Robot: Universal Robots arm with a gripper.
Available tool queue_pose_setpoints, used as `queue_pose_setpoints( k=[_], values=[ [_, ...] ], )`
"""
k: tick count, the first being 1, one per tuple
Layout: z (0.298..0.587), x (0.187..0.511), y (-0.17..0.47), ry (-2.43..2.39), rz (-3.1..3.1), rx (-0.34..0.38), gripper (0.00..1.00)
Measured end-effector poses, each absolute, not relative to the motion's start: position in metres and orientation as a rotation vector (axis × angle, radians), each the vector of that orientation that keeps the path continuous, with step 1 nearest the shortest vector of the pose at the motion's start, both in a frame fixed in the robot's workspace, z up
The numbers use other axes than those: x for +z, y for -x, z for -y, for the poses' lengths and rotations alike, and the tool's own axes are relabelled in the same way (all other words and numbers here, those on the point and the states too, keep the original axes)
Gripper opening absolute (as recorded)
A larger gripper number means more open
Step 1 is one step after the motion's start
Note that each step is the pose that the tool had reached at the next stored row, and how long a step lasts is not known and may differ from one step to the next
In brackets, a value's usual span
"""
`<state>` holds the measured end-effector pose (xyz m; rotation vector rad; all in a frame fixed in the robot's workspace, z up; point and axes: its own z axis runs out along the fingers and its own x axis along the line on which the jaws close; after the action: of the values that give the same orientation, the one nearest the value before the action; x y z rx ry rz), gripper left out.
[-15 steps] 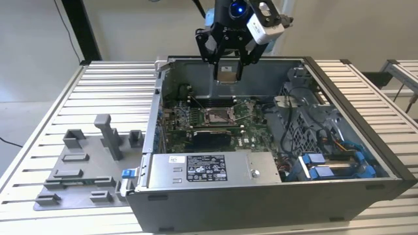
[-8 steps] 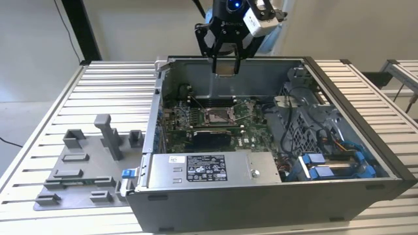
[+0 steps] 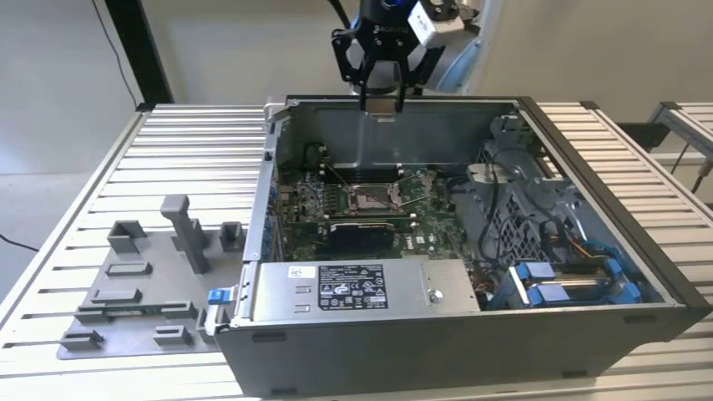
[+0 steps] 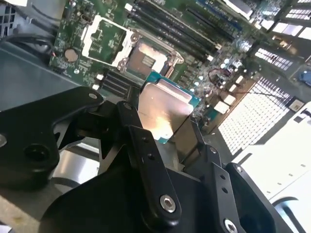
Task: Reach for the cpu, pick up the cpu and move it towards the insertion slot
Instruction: 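Pick up the cpu and move it towards the insertion slot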
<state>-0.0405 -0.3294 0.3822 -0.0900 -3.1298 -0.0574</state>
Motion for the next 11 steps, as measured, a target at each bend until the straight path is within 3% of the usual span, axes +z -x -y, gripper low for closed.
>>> queue_pose_setpoints(
  k=[11],
  values=[
    [0.316,0.382,0.036,0.061,3.124,-0.059,0.0]
  ],
)
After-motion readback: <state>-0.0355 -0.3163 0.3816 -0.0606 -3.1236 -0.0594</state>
